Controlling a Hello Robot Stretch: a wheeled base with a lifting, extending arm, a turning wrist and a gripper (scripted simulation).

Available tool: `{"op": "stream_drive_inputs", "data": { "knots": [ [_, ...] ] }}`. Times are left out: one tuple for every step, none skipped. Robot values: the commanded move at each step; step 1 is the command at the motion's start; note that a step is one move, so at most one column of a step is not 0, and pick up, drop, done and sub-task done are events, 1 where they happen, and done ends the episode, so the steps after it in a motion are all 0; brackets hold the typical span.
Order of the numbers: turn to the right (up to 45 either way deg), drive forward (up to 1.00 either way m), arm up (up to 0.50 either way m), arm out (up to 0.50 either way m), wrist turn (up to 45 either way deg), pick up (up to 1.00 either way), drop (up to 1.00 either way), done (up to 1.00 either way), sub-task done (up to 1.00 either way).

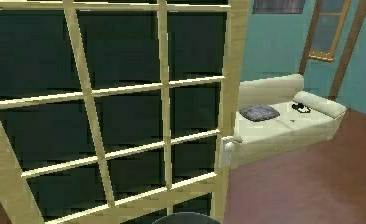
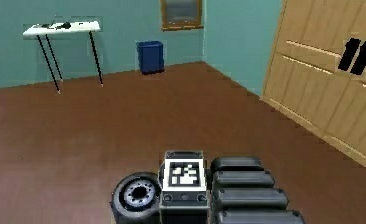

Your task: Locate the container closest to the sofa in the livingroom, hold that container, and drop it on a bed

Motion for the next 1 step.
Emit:
{"op": "stream_drive_inputs", "data": {
  "knots": [
    [15.0, 0.00, 0.00, 0.00, 0.0, 0.00, 0.00, 0.00, 0.00]
  ]
}}
